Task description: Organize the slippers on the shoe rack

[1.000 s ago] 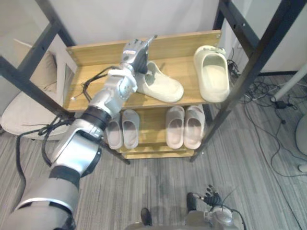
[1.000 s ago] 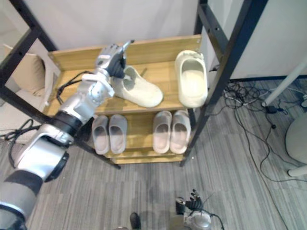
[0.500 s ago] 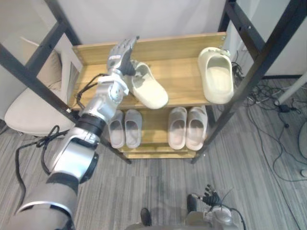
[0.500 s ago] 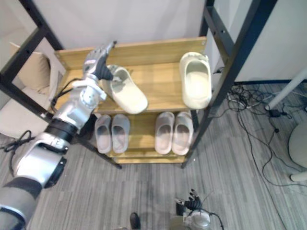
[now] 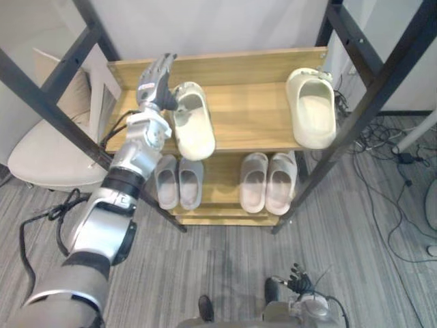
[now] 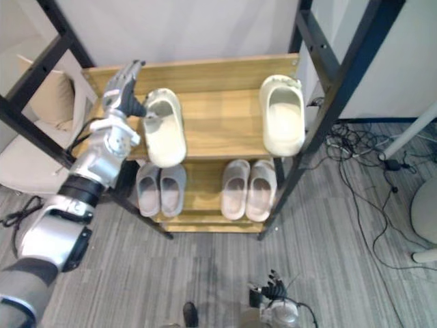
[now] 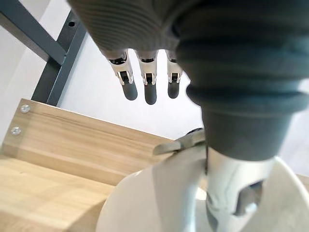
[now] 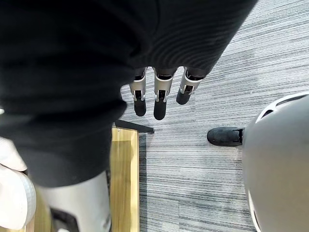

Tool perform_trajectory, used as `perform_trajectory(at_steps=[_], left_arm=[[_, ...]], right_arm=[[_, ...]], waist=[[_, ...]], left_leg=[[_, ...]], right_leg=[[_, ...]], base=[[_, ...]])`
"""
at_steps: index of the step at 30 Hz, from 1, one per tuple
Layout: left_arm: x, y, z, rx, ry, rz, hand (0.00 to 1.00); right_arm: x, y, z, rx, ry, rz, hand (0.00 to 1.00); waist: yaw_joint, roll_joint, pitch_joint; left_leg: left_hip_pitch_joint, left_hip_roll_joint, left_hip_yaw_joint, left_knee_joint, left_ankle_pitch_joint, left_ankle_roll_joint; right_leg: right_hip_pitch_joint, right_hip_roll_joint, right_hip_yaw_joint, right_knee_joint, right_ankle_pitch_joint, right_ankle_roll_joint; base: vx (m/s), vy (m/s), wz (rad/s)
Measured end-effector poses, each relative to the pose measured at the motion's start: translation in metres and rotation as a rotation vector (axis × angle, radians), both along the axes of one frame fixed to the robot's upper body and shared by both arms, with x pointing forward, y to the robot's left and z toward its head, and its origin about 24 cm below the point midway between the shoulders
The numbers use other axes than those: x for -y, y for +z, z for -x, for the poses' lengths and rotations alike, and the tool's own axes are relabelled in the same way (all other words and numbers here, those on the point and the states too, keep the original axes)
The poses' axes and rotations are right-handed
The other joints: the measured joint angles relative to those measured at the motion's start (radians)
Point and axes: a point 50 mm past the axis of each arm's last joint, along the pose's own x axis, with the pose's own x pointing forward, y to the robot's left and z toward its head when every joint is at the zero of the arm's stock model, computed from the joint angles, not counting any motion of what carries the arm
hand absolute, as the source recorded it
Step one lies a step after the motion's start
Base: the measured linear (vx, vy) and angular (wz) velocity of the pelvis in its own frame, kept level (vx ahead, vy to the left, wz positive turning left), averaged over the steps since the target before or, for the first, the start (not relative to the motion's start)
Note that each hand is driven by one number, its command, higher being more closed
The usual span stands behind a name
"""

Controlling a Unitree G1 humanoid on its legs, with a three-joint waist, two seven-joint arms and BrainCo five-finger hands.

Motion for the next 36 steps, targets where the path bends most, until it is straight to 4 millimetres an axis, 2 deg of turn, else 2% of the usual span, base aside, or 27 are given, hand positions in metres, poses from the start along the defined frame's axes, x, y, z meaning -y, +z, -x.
perform_trajectory(at_steps=[1, 8, 17, 26, 29, 36], left_arm=[[0.0, 0.0, 0.0, 0.0, 0.0, 0.0, 1.0], [-0.002, -0.006, -0.002, -0.043, 0.006, -0.01, 1.0], [0.006, 0.016, -0.007, -0.011, -0.007, -0.041, 1.0], [0.014, 0.013, -0.007, -0.019, -0.027, -0.06, 1.0], [0.026, 0.014, -0.008, -0.016, -0.058, -0.061, 1.0], [0.083, 0.022, -0.005, -0.002, -0.213, -0.087, 1.0]], right_arm=[[0.0, 0.0, 0.0, 0.001, 0.0, 0.0, 0.0], [0.0, 0.0, -0.001, 0.004, 0.002, -0.002, 0.0], [0.0, 0.001, -0.002, 0.01, -0.001, -0.007, 0.0], [0.001, 0.002, -0.002, 0.013, -0.005, -0.009, 0.0], [0.001, 0.002, -0.002, 0.014, -0.006, -0.008, 0.0], [0.001, 0.003, -0.003, 0.021, -0.006, -0.008, 0.0]], waist=[[0.0, -0.001, 0.001], [0.0, 0.001, 0.005], [0.001, 0.002, 0.006], [0.0, 0.005, 0.008], [0.0, 0.007, 0.009], [-0.012, 0.007, 0.009]], left_leg=[[0.0, 0.0, 0.0, 0.0, 0.0, 0.0], [0.0, 0.0, 0.006, -0.005, 0.0, 0.0], [-0.01, 0.0, 0.034, -0.015, 0.0, -0.001], [-0.01, -0.002, 0.034, -0.015, 0.001, -0.001], [-0.011, -0.002, 0.031, -0.015, 0.001, -0.001], [-0.014, -0.009, 0.027, -0.014, 0.001, 0.0]], right_leg=[[0.0, 0.0, 0.0, 0.0, 0.0, 0.0], [-0.007, 0.0, 0.005, 0.0, -0.002, 0.002], [-0.031, 0.001, 0.023, 0.0, -0.003, 0.003], [-0.033, 0.0, 0.026, 0.0, -0.002, 0.003], [-0.032, -0.001, 0.026, 0.0, -0.002, 0.003], [-0.033, -0.008, 0.03, 0.0, -0.002, 0.004]], base=[[0.0, 0.0, 0.0], [0.0, -0.005, -0.02], [0.01, -0.01, -0.06], [-0.02, -0.012, -0.01], [-0.02, -0.014, 0.02], [0.0, 0.0, 0.0]])
